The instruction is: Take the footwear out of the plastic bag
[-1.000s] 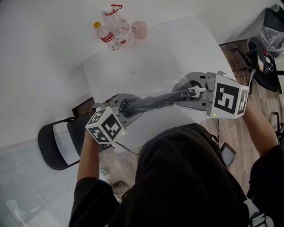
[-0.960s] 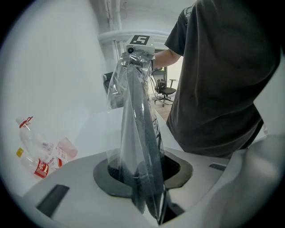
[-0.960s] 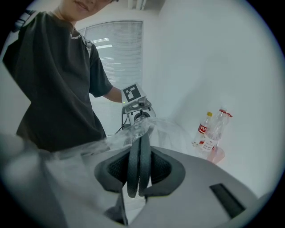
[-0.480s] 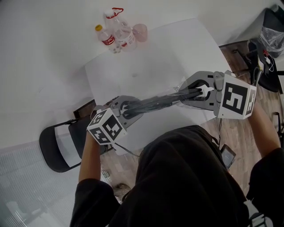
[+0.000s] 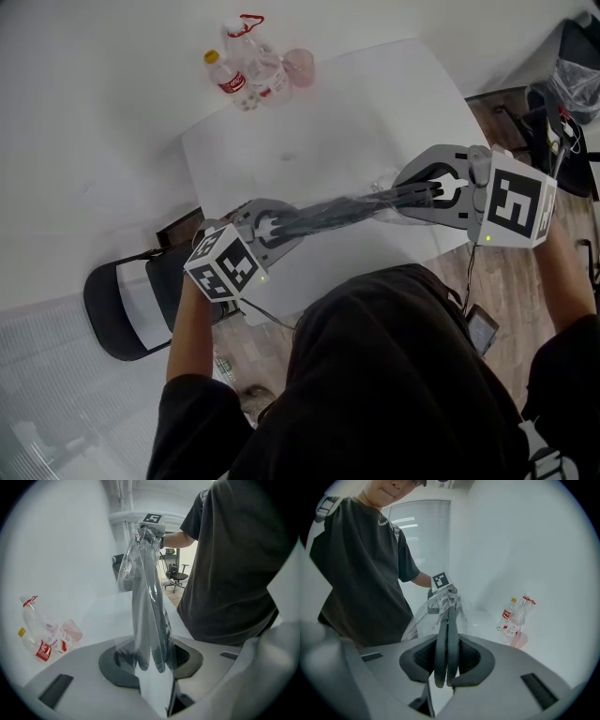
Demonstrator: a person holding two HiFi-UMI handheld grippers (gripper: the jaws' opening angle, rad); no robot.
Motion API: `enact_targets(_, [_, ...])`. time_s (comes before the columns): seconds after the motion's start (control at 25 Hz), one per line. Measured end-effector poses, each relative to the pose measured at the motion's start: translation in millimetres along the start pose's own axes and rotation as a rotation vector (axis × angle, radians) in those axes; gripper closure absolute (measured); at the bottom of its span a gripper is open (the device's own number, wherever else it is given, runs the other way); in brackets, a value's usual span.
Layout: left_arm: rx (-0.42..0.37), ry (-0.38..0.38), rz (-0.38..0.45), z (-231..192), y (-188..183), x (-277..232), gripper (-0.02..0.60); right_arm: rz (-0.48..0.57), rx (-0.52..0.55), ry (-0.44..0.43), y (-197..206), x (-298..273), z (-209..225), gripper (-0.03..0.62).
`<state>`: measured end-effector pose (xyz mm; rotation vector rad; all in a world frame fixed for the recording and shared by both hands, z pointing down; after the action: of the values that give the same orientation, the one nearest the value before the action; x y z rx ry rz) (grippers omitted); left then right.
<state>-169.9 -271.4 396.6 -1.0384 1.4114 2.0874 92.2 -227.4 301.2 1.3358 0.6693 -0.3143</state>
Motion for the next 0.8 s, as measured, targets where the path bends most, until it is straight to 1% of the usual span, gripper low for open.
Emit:
enact_targets(0.32, [0.008, -0.006, -0.013, 1.2, 4.3, -0.9, 0.439, -0.005, 0.033, -0.006, 1.4, 3.4, 0.4, 0.514])
enact_targets(0.64, [0.019, -0.029, -0.011, 0.0, 11.1, -0.6, 0.445, 0.015, 0.036, 0.008, 3.0, 5.9, 0.5, 0.514])
enact_targets(0.8, [0.020, -0.040, -0.028, 0.6, 19.9, 0.8, 0.446, 0.038, 0.026, 0.011, 3.5, 6.3, 1.4, 0.516])
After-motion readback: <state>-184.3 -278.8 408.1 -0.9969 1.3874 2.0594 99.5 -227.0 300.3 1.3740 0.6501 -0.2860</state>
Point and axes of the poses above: the fingertips, and each gripper's own axes: x backward along the fingers, z to its right, y out of its underside, the point moved 10 cm from there along x, backward along the fingers, and after that the axes turned 11 degrees about -x, right-handed, at the moved point
